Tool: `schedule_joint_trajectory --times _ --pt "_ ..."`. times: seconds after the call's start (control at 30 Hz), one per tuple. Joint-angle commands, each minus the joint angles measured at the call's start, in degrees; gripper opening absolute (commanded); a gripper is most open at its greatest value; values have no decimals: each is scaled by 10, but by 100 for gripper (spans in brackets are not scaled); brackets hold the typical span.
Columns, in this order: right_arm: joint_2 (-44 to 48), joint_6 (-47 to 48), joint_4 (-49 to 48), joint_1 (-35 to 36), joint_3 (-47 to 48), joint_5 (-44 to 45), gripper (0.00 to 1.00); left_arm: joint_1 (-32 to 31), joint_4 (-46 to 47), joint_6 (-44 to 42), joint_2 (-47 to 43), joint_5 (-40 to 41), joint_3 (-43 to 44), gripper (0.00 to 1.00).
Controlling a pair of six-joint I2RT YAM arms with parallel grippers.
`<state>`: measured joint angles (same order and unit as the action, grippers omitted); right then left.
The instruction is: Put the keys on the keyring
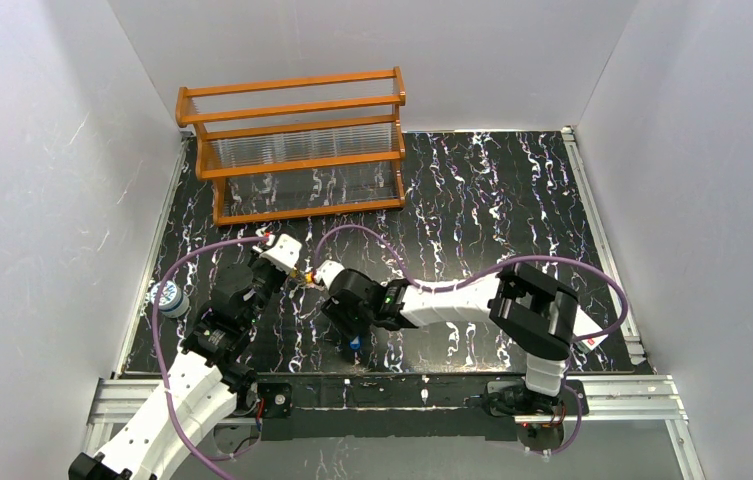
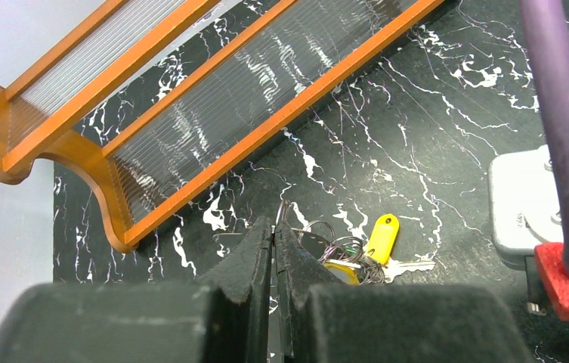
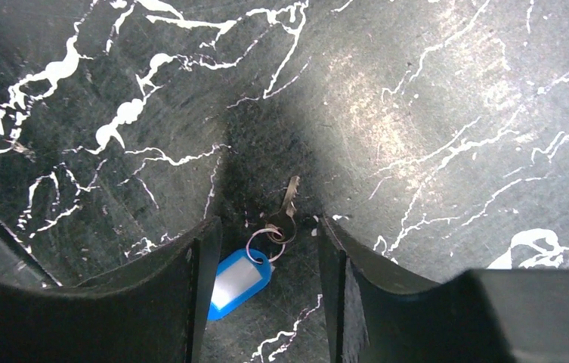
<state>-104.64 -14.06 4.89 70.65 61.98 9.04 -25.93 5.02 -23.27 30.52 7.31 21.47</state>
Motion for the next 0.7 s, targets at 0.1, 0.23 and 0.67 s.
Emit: schedule_joint_trajectory --times 0.1,0.23,0.67 --pt "-6 6 51 35 22 94 57 5 10 6 -6 -9 0 0" --pt "-17 6 60 45 22 107 49 5 9 6 -6 -10 1 0" --pt "6 5 78 52 14 126 1 5 9 10 -6 -17 1 0"
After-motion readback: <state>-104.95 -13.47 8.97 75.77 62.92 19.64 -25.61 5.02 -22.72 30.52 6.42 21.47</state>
